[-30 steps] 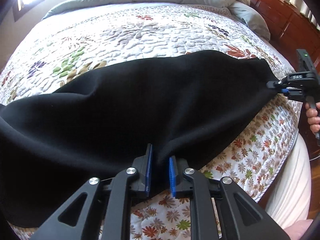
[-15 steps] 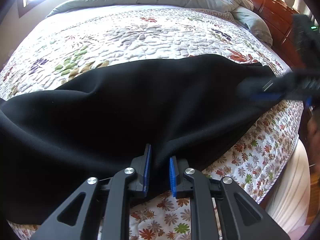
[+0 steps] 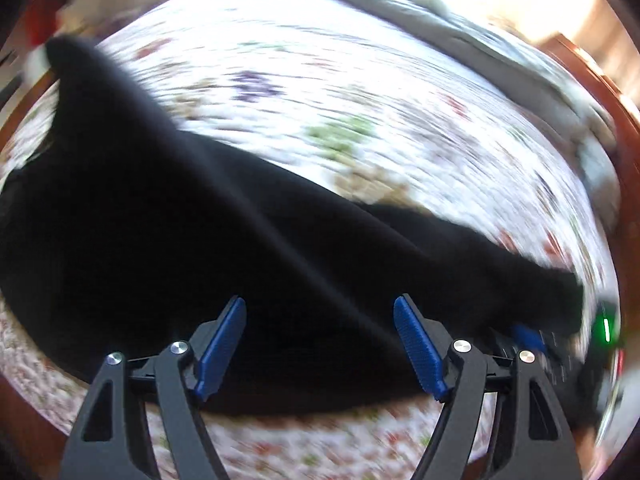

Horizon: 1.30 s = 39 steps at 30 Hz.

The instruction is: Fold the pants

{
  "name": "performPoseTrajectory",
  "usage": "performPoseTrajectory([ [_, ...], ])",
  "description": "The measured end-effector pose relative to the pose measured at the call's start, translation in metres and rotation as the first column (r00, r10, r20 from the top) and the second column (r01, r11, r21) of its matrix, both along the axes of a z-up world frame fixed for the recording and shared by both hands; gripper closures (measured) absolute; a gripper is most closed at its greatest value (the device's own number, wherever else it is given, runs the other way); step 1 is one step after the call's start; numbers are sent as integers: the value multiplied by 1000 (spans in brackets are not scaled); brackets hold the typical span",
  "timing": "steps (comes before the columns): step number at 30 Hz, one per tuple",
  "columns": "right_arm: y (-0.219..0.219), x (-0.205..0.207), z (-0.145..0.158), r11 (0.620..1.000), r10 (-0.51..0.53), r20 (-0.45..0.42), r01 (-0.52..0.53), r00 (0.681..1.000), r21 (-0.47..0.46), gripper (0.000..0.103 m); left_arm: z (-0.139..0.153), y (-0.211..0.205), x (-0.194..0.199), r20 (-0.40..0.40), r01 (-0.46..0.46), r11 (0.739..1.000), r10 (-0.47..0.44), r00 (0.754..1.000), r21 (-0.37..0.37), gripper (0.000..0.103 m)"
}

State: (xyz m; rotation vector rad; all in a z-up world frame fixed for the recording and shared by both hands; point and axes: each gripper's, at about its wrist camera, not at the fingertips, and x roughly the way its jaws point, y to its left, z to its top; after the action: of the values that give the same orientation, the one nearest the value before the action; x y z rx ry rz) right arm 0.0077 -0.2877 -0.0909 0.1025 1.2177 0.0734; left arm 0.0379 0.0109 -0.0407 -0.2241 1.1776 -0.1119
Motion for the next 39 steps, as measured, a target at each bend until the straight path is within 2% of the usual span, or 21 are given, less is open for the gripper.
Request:
performPoseTrajectory([
  [2,-2,1,1,1000,-1,6,1,1000,12,40,-2,18,20,-40,-60,998,60,997,-6,26],
  [4,-4,2,1,1000,0,6,0,1000,21,40,-4,30,36,-74,-105,994,106,992,21,26],
  [6,-4,2,-2,1000,0,8,0,1000,23,40,-11,41,47,-101,-141,990,141,985,3,31],
  [7,-4,3,-1,1000,1,9,-1,1000,22,39,-16,47,50,-121,-154,988,149,981,-29,54],
  [8,-5,-4,0,1000,3,11,-3,1000,22,39,-24,53,51,-156,-166,982,151,976,-90,88],
  [9,-4,-4,0,1000,3,11,-3,1000,24,38,-28,57,50,-174,-175,975,150,973,-135,93],
  [11,-6,-5,1,999,6,9,-7,1000,38,36,-30,62,42,-156,-183,971,159,975,-154,97],
  [16,-4,-1,0,999,22,0,-22,1000,42,35,-15,67,-14,-2,-190,970,192,981,-150,97],
  [20,-1,2,2,999,30,-14,-29,999,28,35,-28,66,-63,47,-215,969,221,974,-119,97],
  [24,13,7,13,999,47,-34,-48,998,-22,35,-49,62,-75,52,-220,971,225,973,-92,96],
  [26,26,7,24,996,84,-11,-83,996,37,36,-49,66,-73,50,-225,967,233,971,-121,93],
  [27,33,8,27,992,110,-2,-109,994,64,36,-47,68,-71,33,-227,963,233,972,-143,89],
  [28,43,8,29,985,149,2,-148,989,87,36,-46,70,-70,19,-230,960,236,972,-157,79],
  [29,55,9,26,978,189,-7,-188,982,95,36,-44,72,-68,9,-237,958,242,970,-164,65],
  [31,66,13,15,977,206,-45,-202,978,72,35,-36,82,-72,20,-263,954,269,963,-144,56],
  [33,67,17,3,980,190,-58,-186,980,74,31,-29,101,-75,34,-296,946,303,953,-132,55],
  [36,68,19,2,976,206,-54,-201,977,84,26,-32,135,-69,-6,-349,929,351,936,-123,53],
  [39,74,18,2,975,214,-49,-211,976,69,25,-44,170,-60,-68,-415,886,410,910,-208,53],
])
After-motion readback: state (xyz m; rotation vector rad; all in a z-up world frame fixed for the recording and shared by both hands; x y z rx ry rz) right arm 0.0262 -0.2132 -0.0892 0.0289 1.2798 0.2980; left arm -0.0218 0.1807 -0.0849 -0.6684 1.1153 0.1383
